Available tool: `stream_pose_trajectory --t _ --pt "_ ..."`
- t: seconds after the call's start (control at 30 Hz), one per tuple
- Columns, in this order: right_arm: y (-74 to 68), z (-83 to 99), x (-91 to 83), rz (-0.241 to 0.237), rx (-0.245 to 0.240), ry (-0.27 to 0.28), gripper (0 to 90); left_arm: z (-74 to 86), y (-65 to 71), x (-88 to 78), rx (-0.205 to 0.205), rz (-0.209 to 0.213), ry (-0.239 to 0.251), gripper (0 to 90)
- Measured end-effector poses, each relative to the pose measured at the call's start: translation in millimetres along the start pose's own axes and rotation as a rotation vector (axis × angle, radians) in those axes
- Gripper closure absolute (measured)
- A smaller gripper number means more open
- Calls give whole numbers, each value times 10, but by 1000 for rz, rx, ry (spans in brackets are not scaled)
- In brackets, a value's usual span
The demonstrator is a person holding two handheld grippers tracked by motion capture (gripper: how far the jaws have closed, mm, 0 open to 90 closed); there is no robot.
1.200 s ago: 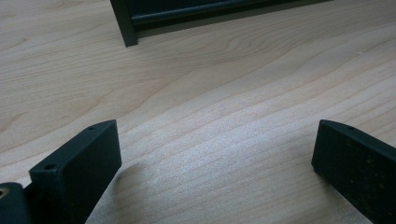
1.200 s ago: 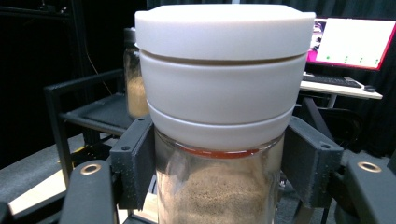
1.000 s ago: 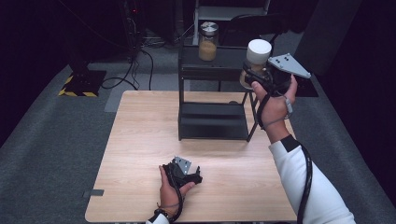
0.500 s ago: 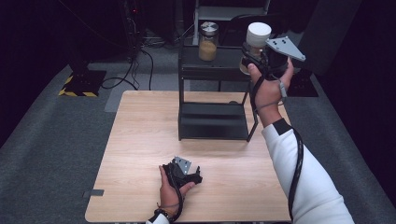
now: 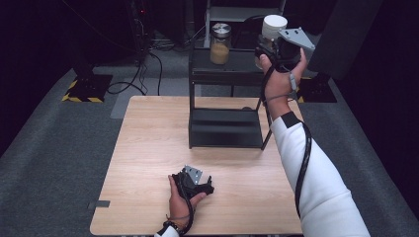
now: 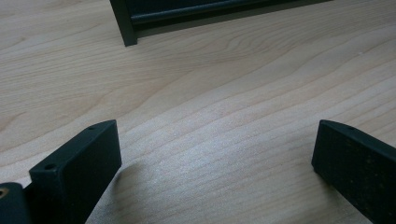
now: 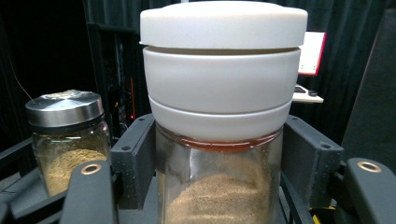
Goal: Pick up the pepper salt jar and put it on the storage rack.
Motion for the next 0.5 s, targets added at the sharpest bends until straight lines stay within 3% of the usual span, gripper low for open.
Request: stream_pose_trajectory --t 0.1,0.2,0.43,0.5 --pt "-19 -21 73 3 -10 -10 338 0 1 0 1 -1 0 11" --pt "-26 -25 134 6 10 -13 338 -1 -2 0 0 2 -1 11" --pt "-119 -31 290 63 5 -37 338 -2 -6 1 -2 3 -1 11" --pt "-110 -31 339 59 15 -54 339 -2 -4 1 -1 3 -1 11"
Point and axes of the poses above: each handheld gripper's, and its own axes: x roughly forward along the jaws, z roughly out of its underside, y roughly to its right, the point moved 3 cm from there along x, roughly forward along the jaws, and after that the axes turned 2 degrees about -y, right-handed, at the moved point
